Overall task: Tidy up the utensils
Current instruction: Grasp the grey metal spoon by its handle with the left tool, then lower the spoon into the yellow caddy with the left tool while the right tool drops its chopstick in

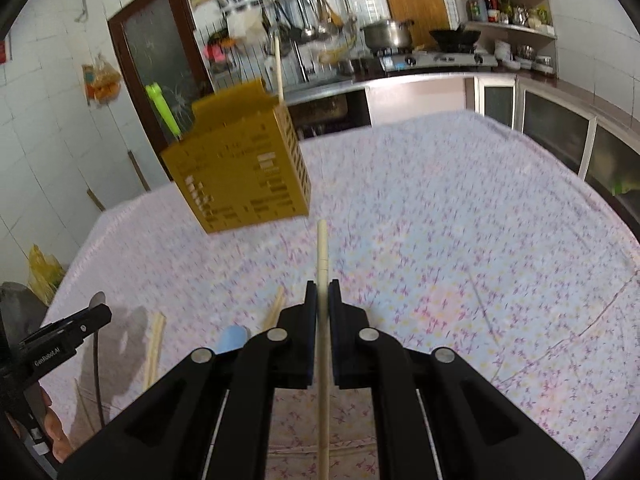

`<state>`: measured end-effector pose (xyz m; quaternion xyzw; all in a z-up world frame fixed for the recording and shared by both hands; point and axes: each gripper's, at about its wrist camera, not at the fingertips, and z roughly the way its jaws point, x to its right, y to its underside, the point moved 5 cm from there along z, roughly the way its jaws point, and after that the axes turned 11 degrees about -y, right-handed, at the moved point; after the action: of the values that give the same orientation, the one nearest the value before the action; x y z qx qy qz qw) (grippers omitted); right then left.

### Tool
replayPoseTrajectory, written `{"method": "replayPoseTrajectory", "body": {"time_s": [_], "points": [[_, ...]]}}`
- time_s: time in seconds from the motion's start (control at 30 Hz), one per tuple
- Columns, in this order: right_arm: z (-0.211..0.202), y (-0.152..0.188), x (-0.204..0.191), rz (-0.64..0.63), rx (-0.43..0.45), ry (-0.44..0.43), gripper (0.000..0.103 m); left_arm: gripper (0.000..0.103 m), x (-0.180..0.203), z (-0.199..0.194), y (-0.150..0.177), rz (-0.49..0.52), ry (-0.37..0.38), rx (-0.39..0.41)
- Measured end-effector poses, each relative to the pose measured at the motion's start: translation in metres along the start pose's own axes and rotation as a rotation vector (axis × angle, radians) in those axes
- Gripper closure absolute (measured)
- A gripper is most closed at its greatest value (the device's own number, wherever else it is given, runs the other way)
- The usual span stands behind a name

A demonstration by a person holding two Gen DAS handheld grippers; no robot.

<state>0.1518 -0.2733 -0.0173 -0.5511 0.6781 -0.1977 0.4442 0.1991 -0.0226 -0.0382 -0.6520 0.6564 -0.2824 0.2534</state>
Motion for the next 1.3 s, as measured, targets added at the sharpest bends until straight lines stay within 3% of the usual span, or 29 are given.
{"method": "replayPoseTrajectory", "body": {"time_s": [0.27, 0.53, 0.93, 1.07, 1.3], "points": [[-0.030, -0.017, -0.012, -0.046, 0.117, -0.011, 0.097, 0.068, -0.012, -0.046, -0.015, -0.054, 0.010, 0.133], [-0.058, -0.021, -0.030, -0.143, 0.220, -0.004, 0.097, 0.068, -0.027, -0.074, -0.009, -0.105, 0.028, 0.211], [-0.072, -0.027, -0.046, -0.207, 0.297, -0.001, 0.097, 0.069, -0.031, -0.088, -0.014, -0.118, 0.059, 0.259], [-0.074, -0.041, -0.046, -0.208, 0.320, -0.003, 0.097, 0.069, -0.022, -0.093, -0.031, -0.091, 0.074, 0.273], [-0.070, -0.101, -0.054, -0.220, 0.394, -0.017, 0.097, 0.069, 0.007, -0.103, -0.090, -0.063, 0.145, 0.316]]}}
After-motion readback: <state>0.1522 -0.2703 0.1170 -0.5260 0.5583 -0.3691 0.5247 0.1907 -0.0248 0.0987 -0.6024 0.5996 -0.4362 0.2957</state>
